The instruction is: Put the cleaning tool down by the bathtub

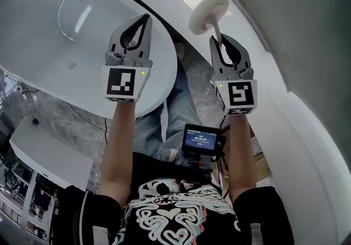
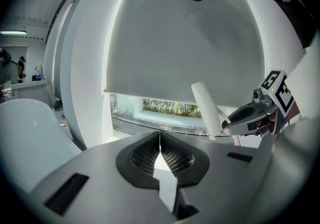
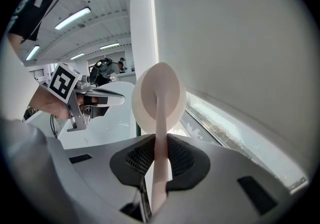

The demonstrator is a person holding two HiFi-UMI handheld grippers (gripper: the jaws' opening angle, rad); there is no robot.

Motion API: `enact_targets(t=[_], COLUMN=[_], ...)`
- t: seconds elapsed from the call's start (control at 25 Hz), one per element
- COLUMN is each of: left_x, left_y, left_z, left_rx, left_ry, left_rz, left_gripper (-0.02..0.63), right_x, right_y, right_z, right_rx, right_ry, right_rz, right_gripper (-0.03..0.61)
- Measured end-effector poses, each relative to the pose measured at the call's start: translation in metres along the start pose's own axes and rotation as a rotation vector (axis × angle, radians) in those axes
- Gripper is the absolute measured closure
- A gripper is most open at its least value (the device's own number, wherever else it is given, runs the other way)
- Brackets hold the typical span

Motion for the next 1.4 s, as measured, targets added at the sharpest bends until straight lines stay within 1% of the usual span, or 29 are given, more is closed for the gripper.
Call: enact_targets(t=[0.16, 0.32, 0.6, 0.8, 0.92, 1.08, 1.2, 1.28, 1.36, 1.4], left_x=[-0.015, -0.026, -0.056, -0.079, -0.089, -0.095, -0.104, -0.104, -0.105, -0.107], left_y=[-0.016, -0.03, -0.055, -0.066, -0.074, -0.083, -0.081, -0.081, -0.089, -0.094], left_z=[-0.009, -0.017, -0.024, -0.015, -0.019, -0.023, -0.02, -0.018, -0.013, -0.011], left_rx=[0.016, 0.034, 0.047, 0.055, 0.058, 0.052, 0.047, 0.047, 0.048, 0.046], left_ry=[0.018, 0.008, 0.021, 0.034, 0.036, 0.045, 0.064, 0.083, 0.071, 0.071], left_rz=[-0.022, -0.036, -0.07, -0.086, -0.101, -0.085, -0.102, -0.073, -0.053, -0.056], left_gripper=[0.595, 0.595, 0.595, 0.595, 0.595, 0.595, 0.595, 0.595, 0.595, 0.595], right_x=[-0.01, -0.018, -0.03, -0.053, -0.059, -0.066, -0.076, -0.082, -0.089, -0.093], right_y=[-0.018, -0.036, -0.071, -0.092, -0.108, -0.129, -0.138, -0.142, -0.148, -0.153], right_z=[0.005, 0.009, 0.015, 0.022, 0.026, 0.027, 0.022, 0.02, 0.025, 0.028], right_rx=[-0.003, -0.001, 0.017, 0.023, 0.026, 0.017, 0.016, 0.019, 0.022, 0.021], right_ry=[0.005, 0.008, 0.057, 0.089, 0.097, 0.106, 0.126, 0.143, 0.149, 0.149], right_rz=[-0.019, -0.034, -0.069, -0.097, -0.126, -0.172, -0.211, -0.224, -0.232, -0.239], right_gripper=[0.499, 0.5, 0.5, 0.5, 0.499, 0.5, 0.5, 0.5, 0.5, 0.499])
Point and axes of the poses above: the fingertips, and each gripper's own axes: y backward along the fingers, z to its right, x out of its top, the point moved 1 cm from there along y, backward along the fingers, and after that the axes turned 14 degrees about -z, right-handed, at the moved point
